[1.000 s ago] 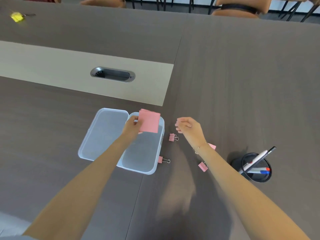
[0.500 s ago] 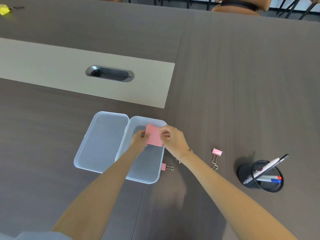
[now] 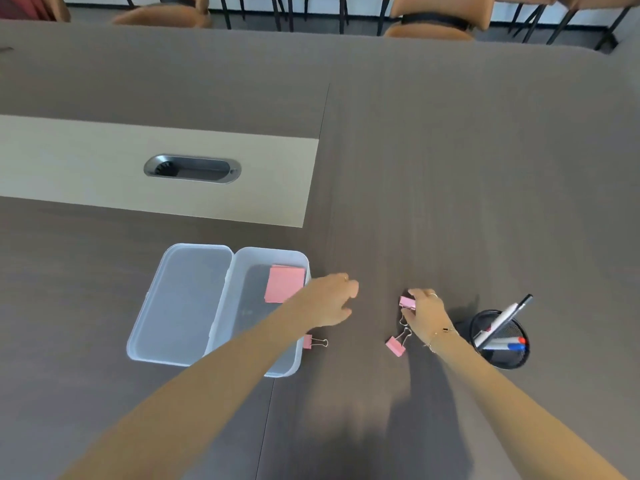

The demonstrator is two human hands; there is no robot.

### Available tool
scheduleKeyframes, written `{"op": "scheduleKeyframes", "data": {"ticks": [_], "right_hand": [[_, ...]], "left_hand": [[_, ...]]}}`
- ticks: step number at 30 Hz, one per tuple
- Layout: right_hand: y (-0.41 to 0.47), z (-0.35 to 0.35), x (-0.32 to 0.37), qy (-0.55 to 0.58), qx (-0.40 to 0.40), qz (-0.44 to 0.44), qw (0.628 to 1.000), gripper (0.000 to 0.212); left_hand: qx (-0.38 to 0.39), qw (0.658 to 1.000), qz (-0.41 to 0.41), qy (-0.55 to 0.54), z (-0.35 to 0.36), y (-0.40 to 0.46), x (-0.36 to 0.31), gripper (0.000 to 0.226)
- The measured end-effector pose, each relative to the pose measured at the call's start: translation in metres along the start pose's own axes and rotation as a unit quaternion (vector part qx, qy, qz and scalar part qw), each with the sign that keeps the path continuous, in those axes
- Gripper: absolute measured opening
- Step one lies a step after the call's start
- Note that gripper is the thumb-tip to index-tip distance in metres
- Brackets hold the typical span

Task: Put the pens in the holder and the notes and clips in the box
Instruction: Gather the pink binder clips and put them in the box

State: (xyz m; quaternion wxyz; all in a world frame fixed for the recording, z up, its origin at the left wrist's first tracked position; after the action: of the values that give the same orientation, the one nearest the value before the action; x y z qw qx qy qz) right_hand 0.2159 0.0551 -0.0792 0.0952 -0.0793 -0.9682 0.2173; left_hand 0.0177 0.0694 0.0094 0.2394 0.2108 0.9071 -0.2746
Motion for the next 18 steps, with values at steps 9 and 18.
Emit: {"op": "scheduleKeyframes", "data": {"ticks": [9,18], "right_hand": [[-0.008,0.004,-0.004,-0.039,-0.055,0.001,0.998,0.018],[-0.016,-0.008,-0.015,0.191,-0.072,0.04,0.978,0.005]], "left_hand": [[0.088,0.963,-0.139,0.212,0.063,0.001,0.035,0.041],[0.113,0.96,-0.151,0.209,0.077,-0.001,0.038,0.034]]}}
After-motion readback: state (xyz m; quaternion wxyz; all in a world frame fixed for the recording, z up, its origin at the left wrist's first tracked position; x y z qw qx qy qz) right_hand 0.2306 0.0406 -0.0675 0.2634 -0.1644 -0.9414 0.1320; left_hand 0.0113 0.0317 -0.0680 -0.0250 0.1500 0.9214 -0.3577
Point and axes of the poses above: each hand's wrist, its own y-axis towards the middle knuckle, its own z-axis out of the palm, x = y × z, the point moved 5 cm from there along y, towards the middle knuckle, and after that the axes turned 14 degrees about -y, right-handed, at the moved point
